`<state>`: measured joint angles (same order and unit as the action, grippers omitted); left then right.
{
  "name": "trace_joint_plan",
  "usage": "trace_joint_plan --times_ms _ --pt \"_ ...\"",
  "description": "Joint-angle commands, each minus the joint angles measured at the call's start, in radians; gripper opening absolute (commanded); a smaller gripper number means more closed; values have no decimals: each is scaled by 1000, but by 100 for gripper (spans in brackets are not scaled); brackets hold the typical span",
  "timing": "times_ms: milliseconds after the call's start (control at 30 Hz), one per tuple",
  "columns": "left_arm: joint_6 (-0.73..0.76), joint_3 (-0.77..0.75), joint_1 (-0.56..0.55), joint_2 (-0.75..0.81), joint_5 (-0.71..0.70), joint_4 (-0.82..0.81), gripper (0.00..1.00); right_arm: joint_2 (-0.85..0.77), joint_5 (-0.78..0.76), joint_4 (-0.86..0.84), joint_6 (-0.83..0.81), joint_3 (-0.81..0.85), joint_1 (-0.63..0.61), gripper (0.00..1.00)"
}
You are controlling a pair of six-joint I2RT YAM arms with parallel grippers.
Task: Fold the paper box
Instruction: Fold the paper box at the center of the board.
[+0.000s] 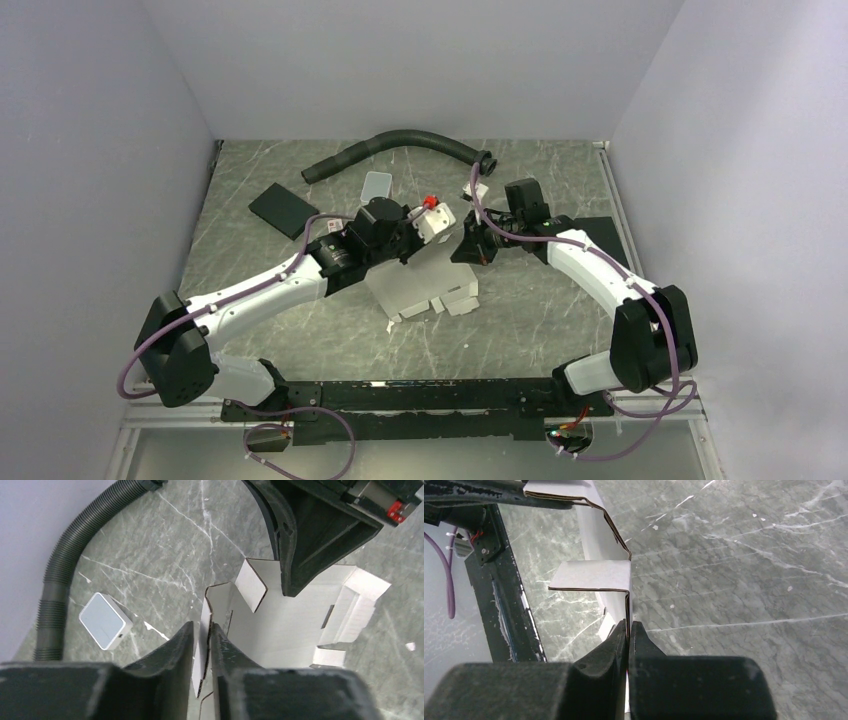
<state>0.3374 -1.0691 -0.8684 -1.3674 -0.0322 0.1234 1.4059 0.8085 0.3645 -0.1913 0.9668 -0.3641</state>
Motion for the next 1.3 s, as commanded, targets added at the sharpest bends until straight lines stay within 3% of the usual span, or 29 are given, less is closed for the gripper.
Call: trace_joint_plan --times_ms 0,167,300,500,600,933,1267 --pt "-89 -32 -5 62 -39 -17 30 -41 -25 -44 -23 -4 3 0" --pt "-167 7 16 157 -53 -20 61 -45 -42 -33 -62 -2 3 0" --pt "-273 89 106 259 -26 -40 81 -48 -82 -28 -94 0 2 0" --pt "-439 222 307 320 84 -114 96 -26 -203 -13 -138 26 -18 2" --pt "-420 226 340 247 126 -165 96 -9 -227 -4 -151 40 -27 3" --pt "-384 143 412 -56 336 -315 71 52 -420 4 -224 82 -96 6" --pt "-350 276 447 -150 554 -660 72 109 -646 -24 -313 112 -200 10"
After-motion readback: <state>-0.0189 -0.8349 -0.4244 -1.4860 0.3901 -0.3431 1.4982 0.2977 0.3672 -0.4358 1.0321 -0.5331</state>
